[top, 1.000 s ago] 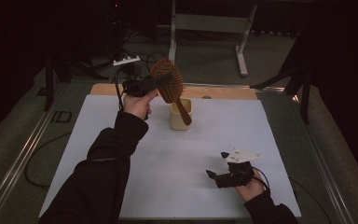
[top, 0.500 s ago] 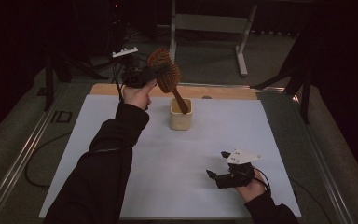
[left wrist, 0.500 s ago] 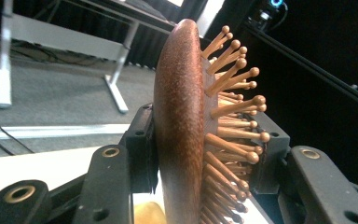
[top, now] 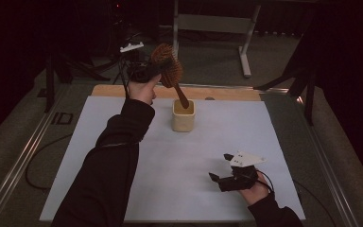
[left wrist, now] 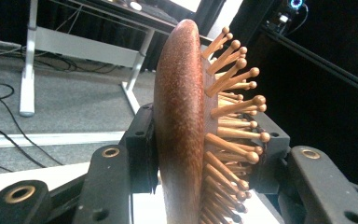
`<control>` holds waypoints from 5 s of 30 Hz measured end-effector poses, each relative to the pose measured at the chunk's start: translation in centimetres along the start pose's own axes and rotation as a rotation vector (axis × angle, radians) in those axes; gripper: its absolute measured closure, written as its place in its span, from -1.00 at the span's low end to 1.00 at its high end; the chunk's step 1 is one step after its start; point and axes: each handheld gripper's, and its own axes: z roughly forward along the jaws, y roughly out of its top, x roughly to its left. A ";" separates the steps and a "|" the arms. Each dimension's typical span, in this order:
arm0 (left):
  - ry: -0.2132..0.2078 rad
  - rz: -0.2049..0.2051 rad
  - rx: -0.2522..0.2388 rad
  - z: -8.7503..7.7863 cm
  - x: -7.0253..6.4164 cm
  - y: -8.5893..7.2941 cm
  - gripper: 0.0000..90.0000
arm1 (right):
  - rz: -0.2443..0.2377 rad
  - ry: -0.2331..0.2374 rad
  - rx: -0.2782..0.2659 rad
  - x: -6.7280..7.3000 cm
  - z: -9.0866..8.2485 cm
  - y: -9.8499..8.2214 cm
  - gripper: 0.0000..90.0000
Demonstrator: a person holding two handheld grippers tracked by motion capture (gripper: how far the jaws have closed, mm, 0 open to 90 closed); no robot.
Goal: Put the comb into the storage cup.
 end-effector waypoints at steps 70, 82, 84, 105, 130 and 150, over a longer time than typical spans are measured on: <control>-0.005 -0.062 0.138 5.2 3.6 -8.2 0.17 | 0.009 0.005 -0.004 -0.2 -0.1 -0.2 -0.72; -0.047 -0.062 0.162 5.1 4.0 -8.1 -0.04 | 0.018 0.012 -0.005 -0.2 -0.1 -0.2 -0.72; -0.040 -0.057 0.166 5.1 4.0 -8.0 -0.14 | 0.018 0.011 -0.006 -0.2 -0.1 -0.2 -0.72; -0.045 0.130 0.196 3.0 3.8 -6.9 -1.00 | 0.033 -0.013 -0.024 -0.4 -0.4 -0.3 -0.76; -0.126 0.277 0.249 -0.9 4.1 -7.1 -1.00 | 0.074 -0.008 -0.043 -0.8 -0.7 -0.5 -0.72; -0.192 0.355 0.277 -4.4 4.3 -8.2 -1.00 | 0.065 0.001 -0.037 -0.5 -0.3 -0.4 -0.75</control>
